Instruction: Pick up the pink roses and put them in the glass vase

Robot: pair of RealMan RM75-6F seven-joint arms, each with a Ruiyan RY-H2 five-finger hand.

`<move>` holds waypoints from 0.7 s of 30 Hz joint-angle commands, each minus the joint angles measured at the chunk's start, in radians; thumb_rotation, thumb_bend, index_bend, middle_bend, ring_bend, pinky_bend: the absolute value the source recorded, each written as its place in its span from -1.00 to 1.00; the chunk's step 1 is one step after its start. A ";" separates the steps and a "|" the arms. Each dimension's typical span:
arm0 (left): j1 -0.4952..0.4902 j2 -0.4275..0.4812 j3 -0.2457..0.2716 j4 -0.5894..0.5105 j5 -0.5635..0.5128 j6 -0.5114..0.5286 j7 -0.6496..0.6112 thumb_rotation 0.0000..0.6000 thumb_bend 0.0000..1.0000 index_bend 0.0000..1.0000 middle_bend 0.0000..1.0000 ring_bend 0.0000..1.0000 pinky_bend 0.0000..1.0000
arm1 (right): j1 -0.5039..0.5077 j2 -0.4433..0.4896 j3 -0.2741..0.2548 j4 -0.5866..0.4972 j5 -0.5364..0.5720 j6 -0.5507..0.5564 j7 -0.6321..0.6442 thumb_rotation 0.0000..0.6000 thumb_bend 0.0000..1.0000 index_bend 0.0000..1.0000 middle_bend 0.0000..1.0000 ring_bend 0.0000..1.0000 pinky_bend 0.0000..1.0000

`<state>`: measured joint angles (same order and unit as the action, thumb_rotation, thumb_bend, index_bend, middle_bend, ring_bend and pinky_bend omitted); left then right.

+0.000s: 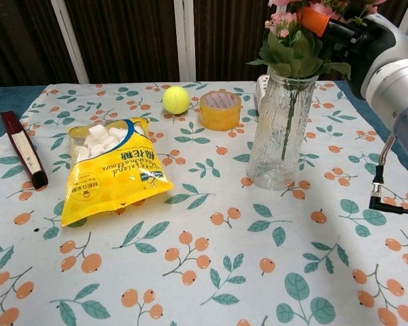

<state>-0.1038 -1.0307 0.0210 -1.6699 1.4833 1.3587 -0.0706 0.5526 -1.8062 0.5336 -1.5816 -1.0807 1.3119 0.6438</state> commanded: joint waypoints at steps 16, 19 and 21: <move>0.002 0.000 0.001 -0.002 0.006 0.007 -0.004 1.00 -1.00 -1.00 -1.00 -1.00 -1.00 | -0.083 0.174 -0.106 -0.097 -0.067 -0.086 -0.050 1.00 -0.29 -1.00 -1.00 -1.00 -1.00; 0.003 -0.002 0.001 0.000 0.008 0.010 -0.003 1.00 -1.00 -1.00 -1.00 -1.00 -1.00 | -0.095 0.202 -0.129 -0.112 -0.085 -0.089 -0.079 1.00 -0.29 -1.00 -1.00 -1.00 -1.00; 0.003 -0.003 0.001 0.002 0.010 0.013 -0.003 1.00 -1.00 -1.00 -1.00 -1.00 -1.00 | -0.105 0.227 -0.157 -0.122 -0.102 -0.094 -0.115 1.00 -0.29 -1.00 -1.00 -1.00 -1.00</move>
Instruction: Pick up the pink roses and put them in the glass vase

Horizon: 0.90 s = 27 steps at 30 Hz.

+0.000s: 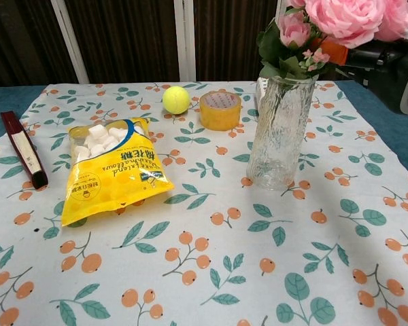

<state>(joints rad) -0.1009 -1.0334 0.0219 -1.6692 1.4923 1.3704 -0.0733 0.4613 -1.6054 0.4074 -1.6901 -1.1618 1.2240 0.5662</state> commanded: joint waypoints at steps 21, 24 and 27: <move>0.032 -0.022 -0.012 0.018 -0.012 0.069 0.088 1.00 -1.00 -1.00 -1.00 -1.00 -1.00 | -0.244 0.476 -0.339 -0.058 -0.295 0.100 -0.314 1.00 -0.29 -1.00 -1.00 -1.00 -1.00; 0.042 -0.031 -0.017 0.021 -0.017 0.091 0.120 1.00 -1.00 -1.00 -1.00 -1.00 -1.00 | -0.285 0.514 -0.389 -0.017 -0.356 0.146 -0.395 1.00 -0.29 -1.00 -1.00 -1.00 -1.00; 0.052 -0.043 -0.022 0.032 -0.019 0.116 0.162 1.00 -1.00 -1.00 -1.00 -1.00 -1.00 | -0.329 0.527 -0.422 0.062 -0.415 0.222 -0.586 1.00 -0.29 -1.00 -1.00 -1.00 -1.00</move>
